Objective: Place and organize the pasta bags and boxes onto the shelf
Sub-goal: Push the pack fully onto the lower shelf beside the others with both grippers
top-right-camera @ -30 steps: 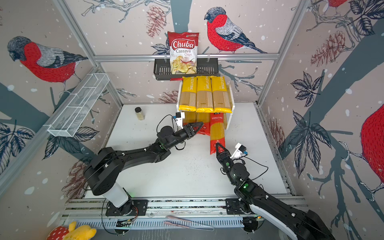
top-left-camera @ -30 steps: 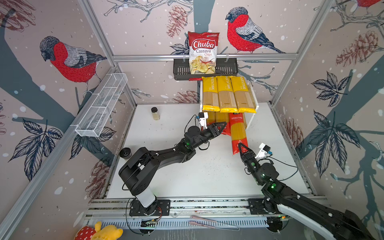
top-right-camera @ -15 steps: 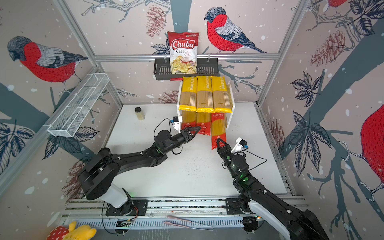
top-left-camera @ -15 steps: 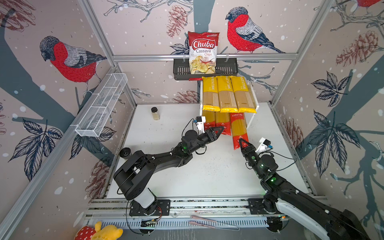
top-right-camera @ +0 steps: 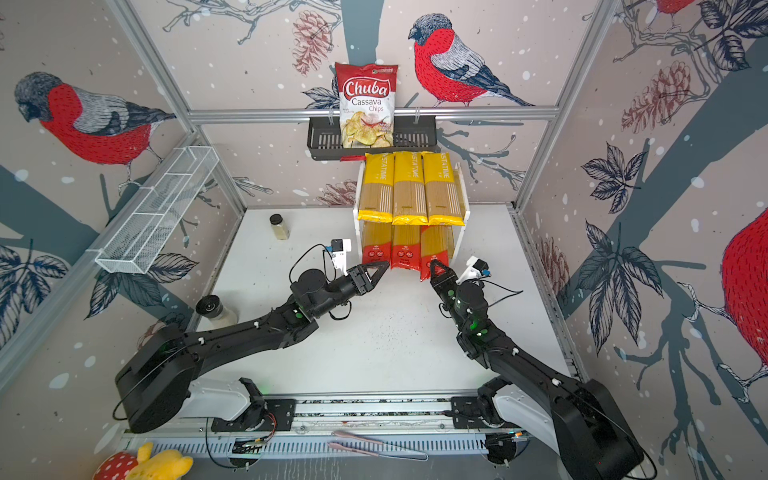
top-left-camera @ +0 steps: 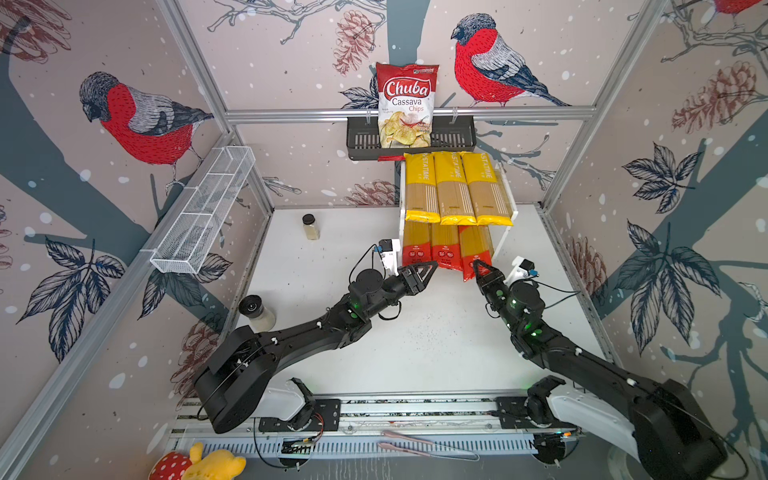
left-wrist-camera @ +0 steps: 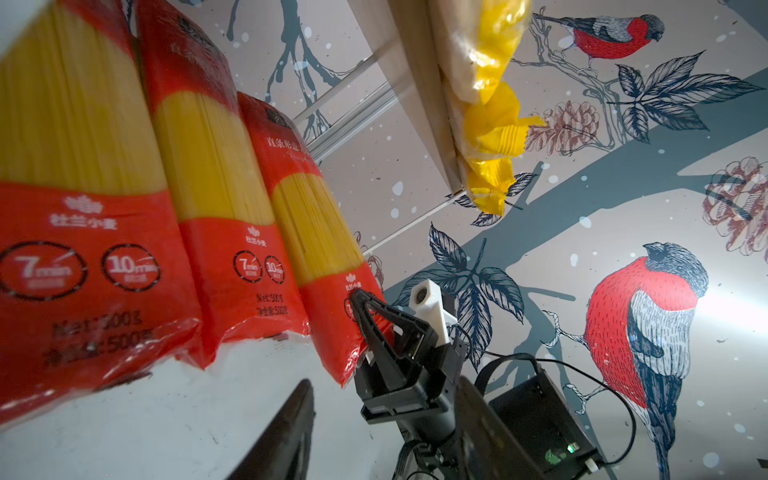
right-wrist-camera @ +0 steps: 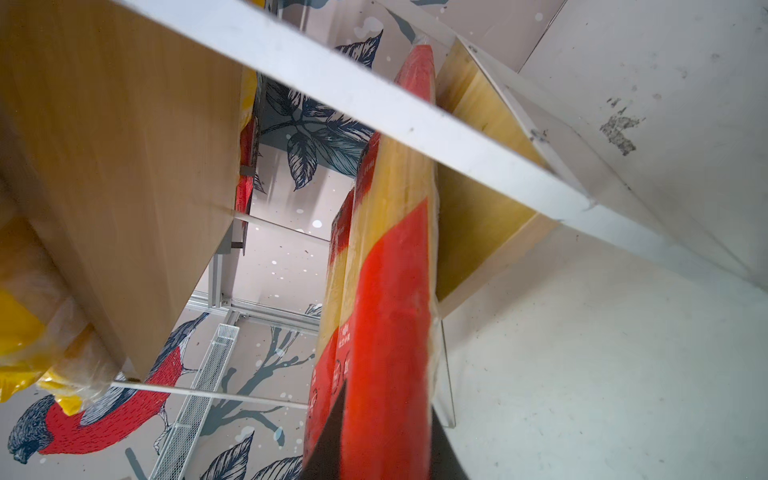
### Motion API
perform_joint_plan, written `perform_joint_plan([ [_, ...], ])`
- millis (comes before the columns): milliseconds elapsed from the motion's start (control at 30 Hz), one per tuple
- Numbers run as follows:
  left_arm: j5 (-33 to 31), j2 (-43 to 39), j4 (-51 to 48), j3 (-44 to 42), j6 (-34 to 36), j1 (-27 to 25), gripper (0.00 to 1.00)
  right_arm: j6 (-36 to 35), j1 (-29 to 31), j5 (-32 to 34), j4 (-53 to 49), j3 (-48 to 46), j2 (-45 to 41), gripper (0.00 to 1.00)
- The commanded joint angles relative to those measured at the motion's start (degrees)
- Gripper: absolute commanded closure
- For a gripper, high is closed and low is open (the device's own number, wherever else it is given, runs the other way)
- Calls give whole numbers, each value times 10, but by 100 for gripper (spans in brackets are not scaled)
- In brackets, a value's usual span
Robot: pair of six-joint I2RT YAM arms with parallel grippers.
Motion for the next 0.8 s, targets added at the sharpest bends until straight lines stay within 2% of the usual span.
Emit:
perform_joint_plan([
  [0, -12, -7, -6, -8, 22, 0, 47, -14, -9, -30, 96, 13, 24, 78],
  [400, -11, -10, -7, -19, 36, 0, 47, -26, -45, -94, 55, 31, 56, 60],
  [600, -26, -34, -42, -24, 63, 0, 46, -48, -46, -103, -20, 41, 24, 47],
  [767, -33, -40, -54, -22, 78, 0, 46, -18, -46, -110, -32, -2, -17, 43],
])
